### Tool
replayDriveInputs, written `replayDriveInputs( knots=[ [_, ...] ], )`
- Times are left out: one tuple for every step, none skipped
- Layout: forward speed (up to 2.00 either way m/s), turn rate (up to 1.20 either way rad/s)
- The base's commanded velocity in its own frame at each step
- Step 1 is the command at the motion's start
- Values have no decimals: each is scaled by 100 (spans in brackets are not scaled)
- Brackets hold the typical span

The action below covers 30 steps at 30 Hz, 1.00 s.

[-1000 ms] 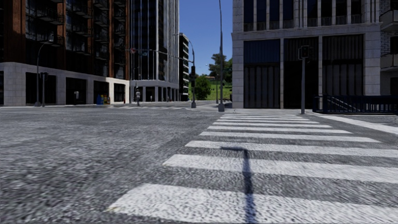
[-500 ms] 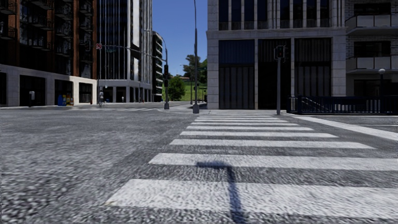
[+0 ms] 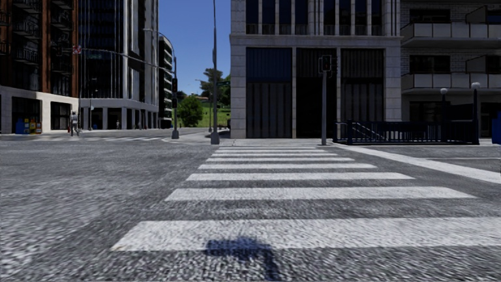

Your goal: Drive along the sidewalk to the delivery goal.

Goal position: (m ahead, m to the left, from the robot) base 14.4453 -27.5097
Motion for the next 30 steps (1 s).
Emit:
replayDriveInputs(
  knots=[
    [159, -39],
    [159, -39],
    [159, -38],
    [159, -32],
    [159, -32],
    [159, -25],
    [159, -24],
    [159, -24],
    [159, -22],
    [159, -18],
    [159, -1],
    [159, -1],
    [159, 0],
    [159, 0],
    [159, 0],
    [159, 0],
    [159, 0],
    [159, 0],
    [159, 0],
    [162, 0],
    [166, 0],
    [172, 0],
    [172, 0],
    [175, 0],
    [177, 0],
    [177, 0],
    [177, 0],
    [179, 0],
    [179, 0],
    [180, 0]
  ],
)
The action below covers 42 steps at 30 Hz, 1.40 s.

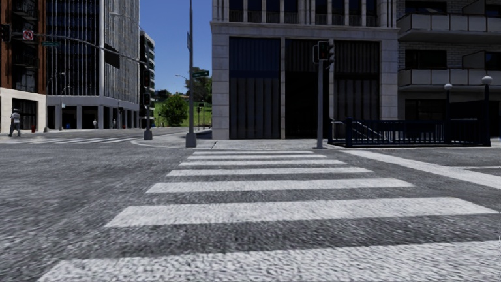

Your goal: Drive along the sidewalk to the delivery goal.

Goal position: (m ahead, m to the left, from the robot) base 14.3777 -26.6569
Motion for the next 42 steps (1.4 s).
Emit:
replayDriveInputs(
  knots=[
    [180, 0],
    [182, 0],
    [188, 0],
    [191, 0],
    [191, 0],
    [191, 0],
    [192, 0],
    [193, 0],
    [193, 0],
    [193, 0],
    [193, 0],
    [194, 0],
    [194, 0],
    [200, 0],
    [200, 0],
    [200, 0],
    [200, 0],
    [200, 0],
    [200, 0],
    [200, 0],
    [200, 0],
    [200, 0],
    [200, 0],
    [200, 0],
    [200, 0],
    [200, 0],
    [200, 0],
    [200, 0],
    [200, 0],
    [200, 0],
    [200, 0],
    [200, 0],
    [200, 0],
    [200, 0],
    [200, 0],
    [200, 0],
    [200, 0],
    [200, 0],
    [200, 0],
    [200, 0],
    [200, 0],
    [200, 0]
  ],
)
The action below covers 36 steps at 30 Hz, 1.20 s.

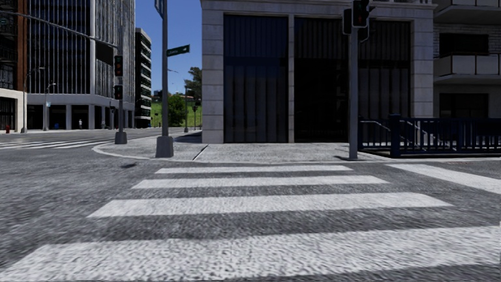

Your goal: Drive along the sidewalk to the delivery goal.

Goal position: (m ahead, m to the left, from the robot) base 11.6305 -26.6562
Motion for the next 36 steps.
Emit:
replayDriveInputs(
  knots=[
    [200, 0],
    [200, 0],
    [200, 0],
    [200, 0],
    [200, 0],
    [200, 0],
    [200, 0],
    [200, 0],
    [200, 0],
    [200, 0],
    [200, 0],
    [200, 0],
    [200, 0],
    [200, 0],
    [200, 0],
    [200, 0],
    [200, 0],
    [200, 0],
    [200, 0],
    [200, 0],
    [200, 0],
    [200, 0],
    [200, 0],
    [200, 0],
    [200, 0],
    [200, 0],
    [200, 0],
    [200, 0],
    [200, 0],
    [200, 0],
    [200, 0],
    [200, 0],
    [200, 0],
    [200, 0],
    [200, 0],
    [200, 0]
  ],
)
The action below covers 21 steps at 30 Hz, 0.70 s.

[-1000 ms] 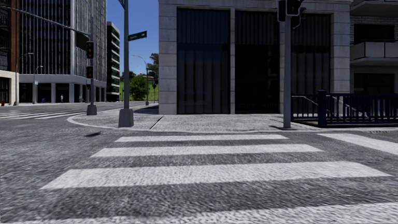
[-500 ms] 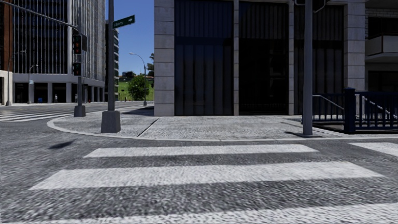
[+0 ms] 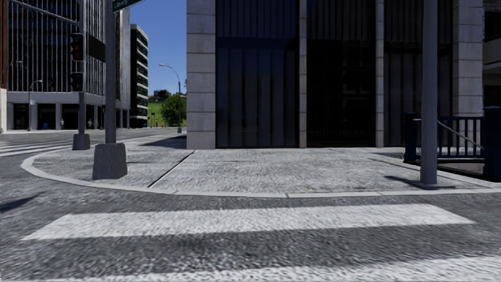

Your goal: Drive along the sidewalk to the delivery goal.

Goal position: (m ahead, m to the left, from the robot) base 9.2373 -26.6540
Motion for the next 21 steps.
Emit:
replayDriveInputs(
  knots=[
    [200, 0],
    [200, 0],
    [200, 0],
    [200, 0],
    [200, 0],
    [200, 0],
    [200, 0],
    [200, 0],
    [200, 0],
    [200, 0],
    [200, 0],
    [200, 0],
    [200, 0],
    [200, 0],
    [200, 0],
    [200, 0],
    [200, 0],
    [200, 0],
    [200, 0],
    [200, 0],
    [200, -1]
  ],
)
